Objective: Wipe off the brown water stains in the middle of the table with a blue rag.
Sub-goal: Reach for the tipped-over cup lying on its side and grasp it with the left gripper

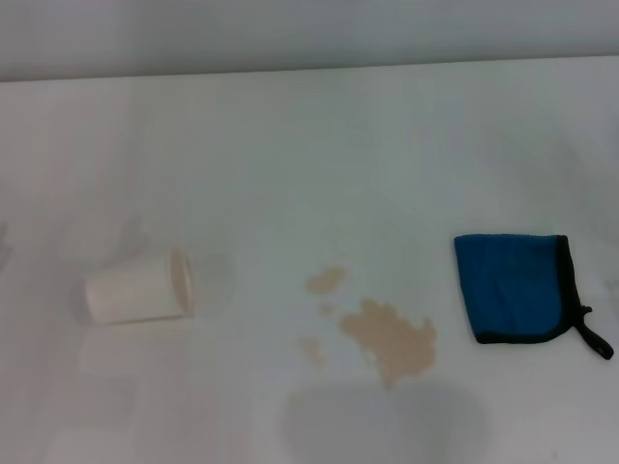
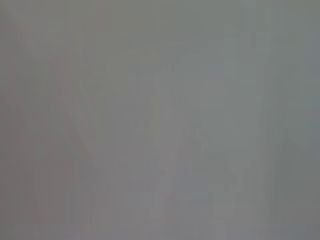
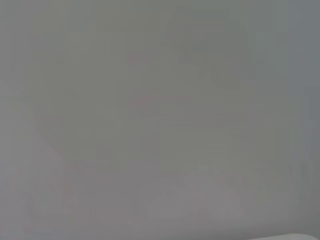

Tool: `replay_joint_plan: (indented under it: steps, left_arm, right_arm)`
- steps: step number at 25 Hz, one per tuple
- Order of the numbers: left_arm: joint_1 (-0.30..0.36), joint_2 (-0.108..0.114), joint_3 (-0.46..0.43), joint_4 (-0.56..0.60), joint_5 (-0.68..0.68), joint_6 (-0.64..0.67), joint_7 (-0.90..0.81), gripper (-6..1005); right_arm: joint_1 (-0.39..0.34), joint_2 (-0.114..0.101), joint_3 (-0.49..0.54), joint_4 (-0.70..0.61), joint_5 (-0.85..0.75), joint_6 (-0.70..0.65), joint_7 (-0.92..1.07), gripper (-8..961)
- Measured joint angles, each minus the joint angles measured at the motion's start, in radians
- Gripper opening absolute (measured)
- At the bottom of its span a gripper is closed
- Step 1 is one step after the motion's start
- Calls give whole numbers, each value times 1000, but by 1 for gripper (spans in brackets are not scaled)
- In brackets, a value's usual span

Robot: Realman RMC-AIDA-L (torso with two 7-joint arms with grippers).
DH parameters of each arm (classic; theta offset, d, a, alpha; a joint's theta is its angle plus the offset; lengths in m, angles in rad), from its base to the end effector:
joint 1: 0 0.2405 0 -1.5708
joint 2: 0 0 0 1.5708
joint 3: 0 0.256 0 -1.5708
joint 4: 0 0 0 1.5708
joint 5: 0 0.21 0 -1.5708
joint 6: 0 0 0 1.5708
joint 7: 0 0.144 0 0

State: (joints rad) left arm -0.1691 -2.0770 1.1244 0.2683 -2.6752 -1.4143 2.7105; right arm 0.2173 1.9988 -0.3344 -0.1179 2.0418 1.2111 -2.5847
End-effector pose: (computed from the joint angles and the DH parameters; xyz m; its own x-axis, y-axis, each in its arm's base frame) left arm -0.3627 0.2584 0.0431 0.6583 -0.1883 0.7288 0.7110 -0.1624 -0.6842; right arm 0.4391 0.2439 0.0725 0.6145 -0.0610 -0.7866 -0.7782 0.1173 -0.6170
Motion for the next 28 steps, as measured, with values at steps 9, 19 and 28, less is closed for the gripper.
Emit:
replay_joint_plan:
  steps: [9, 19, 28]
  left_arm:
    - [0, 0, 0, 0, 0, 0, 0, 862]
    - [-1, 19, 11, 11, 104, 16, -98, 861]
    - [-7, 91, 6, 142, 436, 74, -329, 866]
  right_arm:
    - [1, 0, 0, 3, 0, 1, 0, 869]
    - [3, 0, 0, 4, 0, 0, 0, 868]
    - [10, 2, 0, 3, -1, -7, 0, 868]
